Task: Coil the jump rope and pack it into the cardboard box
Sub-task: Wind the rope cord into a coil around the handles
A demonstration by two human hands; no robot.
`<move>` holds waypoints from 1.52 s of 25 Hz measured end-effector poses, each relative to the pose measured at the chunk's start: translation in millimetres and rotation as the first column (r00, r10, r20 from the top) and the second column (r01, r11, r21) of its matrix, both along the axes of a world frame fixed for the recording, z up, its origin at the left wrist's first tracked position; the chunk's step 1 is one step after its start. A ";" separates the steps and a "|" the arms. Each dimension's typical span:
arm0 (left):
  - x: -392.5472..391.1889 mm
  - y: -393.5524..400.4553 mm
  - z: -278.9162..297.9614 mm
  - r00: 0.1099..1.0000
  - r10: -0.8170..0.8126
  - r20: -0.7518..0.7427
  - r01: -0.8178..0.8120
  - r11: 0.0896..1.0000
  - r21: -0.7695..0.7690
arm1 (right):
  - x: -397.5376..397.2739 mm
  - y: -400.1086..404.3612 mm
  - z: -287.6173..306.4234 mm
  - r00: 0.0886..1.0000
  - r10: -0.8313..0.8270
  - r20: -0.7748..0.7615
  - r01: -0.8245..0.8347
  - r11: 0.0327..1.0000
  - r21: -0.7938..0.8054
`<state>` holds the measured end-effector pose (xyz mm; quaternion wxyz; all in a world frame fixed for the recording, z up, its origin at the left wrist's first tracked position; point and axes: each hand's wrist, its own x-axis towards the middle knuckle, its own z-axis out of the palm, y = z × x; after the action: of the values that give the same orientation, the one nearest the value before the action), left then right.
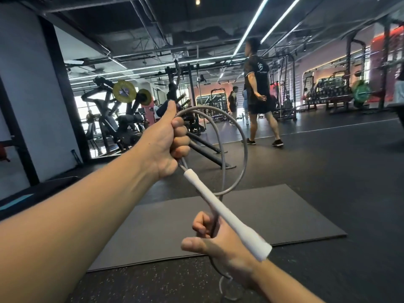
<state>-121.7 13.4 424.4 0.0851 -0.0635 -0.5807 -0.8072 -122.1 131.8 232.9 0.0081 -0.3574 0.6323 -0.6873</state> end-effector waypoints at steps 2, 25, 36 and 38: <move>-2.5 1.0 -4.7 0.999 0.049 0.002 -0.049 0.997 0.062 | 1.4 -8.3 3.3 0.999 -0.031 0.030 0.035 0.989 -0.141; 7.5 -46.4 -119.1 0.872 0.481 0.093 -0.455 0.865 -0.214 | -3.0 -5.9 87.0 0.986 0.012 0.167 0.044 0.943 -0.329; 42.8 -6.0 -6.9 0.818 -0.396 -0.417 -0.575 -0.593 -0.564 | -6.7 38.5 137.4 0.962 0.059 -0.266 0.121 0.780 0.613; 30.3 -1.8 5.1 0.962 -0.253 -0.100 -0.215 -0.483 -0.849 | -9.3 46.2 145.6 0.957 0.076 -0.281 0.139 0.730 0.669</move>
<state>-91.4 11.7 429.5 0.0504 -0.2254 -0.9666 0.1113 -131.4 178.0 378.5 0.0343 -0.4151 0.8401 -0.3474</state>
